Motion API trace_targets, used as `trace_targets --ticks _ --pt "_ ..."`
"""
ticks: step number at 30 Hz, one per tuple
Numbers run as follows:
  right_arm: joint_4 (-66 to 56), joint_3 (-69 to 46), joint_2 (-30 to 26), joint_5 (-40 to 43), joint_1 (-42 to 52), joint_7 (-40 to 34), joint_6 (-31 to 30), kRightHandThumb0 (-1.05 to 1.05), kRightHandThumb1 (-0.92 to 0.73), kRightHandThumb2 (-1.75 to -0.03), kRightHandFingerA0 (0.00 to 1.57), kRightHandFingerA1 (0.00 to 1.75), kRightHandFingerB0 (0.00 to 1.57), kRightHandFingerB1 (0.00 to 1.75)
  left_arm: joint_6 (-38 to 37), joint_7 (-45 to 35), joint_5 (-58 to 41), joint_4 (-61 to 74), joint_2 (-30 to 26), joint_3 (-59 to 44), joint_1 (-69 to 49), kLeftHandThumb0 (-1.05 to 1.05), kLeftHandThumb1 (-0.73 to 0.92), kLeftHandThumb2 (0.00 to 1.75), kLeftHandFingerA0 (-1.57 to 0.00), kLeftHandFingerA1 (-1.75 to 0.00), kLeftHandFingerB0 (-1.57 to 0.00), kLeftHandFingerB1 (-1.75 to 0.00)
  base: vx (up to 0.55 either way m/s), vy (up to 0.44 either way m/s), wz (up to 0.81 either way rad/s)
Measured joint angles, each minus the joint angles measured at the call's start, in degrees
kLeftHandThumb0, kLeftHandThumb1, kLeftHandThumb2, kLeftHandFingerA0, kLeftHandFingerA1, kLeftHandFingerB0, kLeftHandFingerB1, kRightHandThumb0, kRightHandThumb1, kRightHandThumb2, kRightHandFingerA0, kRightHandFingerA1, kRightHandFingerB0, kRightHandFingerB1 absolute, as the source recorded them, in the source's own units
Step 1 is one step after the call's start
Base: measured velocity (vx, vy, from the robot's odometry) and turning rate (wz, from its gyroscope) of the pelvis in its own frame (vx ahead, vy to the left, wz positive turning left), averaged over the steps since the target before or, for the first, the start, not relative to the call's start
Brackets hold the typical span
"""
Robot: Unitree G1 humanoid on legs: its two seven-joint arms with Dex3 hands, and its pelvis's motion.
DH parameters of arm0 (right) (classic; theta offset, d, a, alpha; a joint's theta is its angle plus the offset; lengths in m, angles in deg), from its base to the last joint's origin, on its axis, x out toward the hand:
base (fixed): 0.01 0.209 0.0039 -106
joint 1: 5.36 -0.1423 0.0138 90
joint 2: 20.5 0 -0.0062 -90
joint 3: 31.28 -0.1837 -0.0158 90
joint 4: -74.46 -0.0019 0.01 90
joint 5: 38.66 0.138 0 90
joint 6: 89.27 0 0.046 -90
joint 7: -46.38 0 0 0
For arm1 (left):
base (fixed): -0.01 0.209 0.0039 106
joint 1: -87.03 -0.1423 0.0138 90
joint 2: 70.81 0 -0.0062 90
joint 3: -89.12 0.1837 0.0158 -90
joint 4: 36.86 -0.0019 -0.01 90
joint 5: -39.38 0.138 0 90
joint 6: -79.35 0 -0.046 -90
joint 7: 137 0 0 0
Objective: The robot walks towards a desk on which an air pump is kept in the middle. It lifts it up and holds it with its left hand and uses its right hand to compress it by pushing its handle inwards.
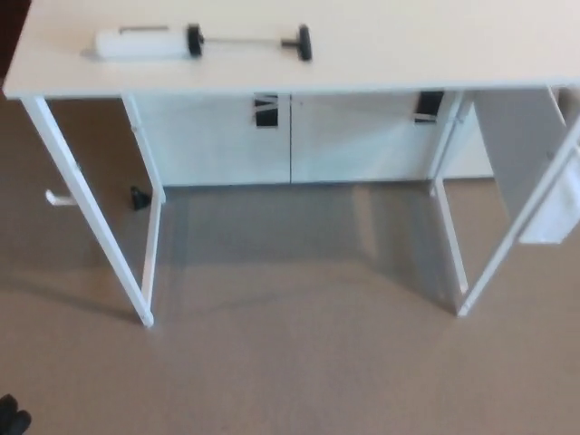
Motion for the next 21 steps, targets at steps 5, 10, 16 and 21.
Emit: trace_targets --ticks 5,10,16,21 --pt "0.3 0.0 0.0 0.0 0.2 0.2 0.2 -0.28 -0.67 -0.6 0.58 0.48 0.29 0.33 0.0 -0.2 0.0 -0.1 -0.2 0.2 0.0 -0.2 0.64 0.59 -0.47 -0.49 -0.42 -0.38 0.22 0.079 0.09" --pt "0.3 0.1 0.0 0.0 0.6 0.4 0.4 -0.23 -0.64 -0.59 0.61 0.48 0.29 0.33 0.0 -0.2 0.0 -0.1 -0.3 0.5 -0.2 -0.21 0.63 0.59 -0.46 -0.49 -0.4 -0.38 0.16 -0.077 0.15" --pt "0.3 0.1 -0.2 0.1 0.5 0.4 0.6 -0.26 -0.62 -0.58 0.64 0.49 0.28 0.32 0.0 -0.6 0.0 -0.1 -0.3 1.3 -0.1 -0.23 0.65 0.59 -0.43 -0.47 -0.37 -0.36 0.11 -0.139 -0.01" --pt "0.5 0.1 -0.2 0.1 0.5 0.3 0.6 -0.29 -0.64 -0.6 0.59 0.49 0.29 0.33 0.0 -1.1 0.0 -0.1 -0.3 1.8 0.0 -0.22 0.67 0.59 -0.42 -0.46 -0.38 -0.36 0.11 -0.014 -0.12"
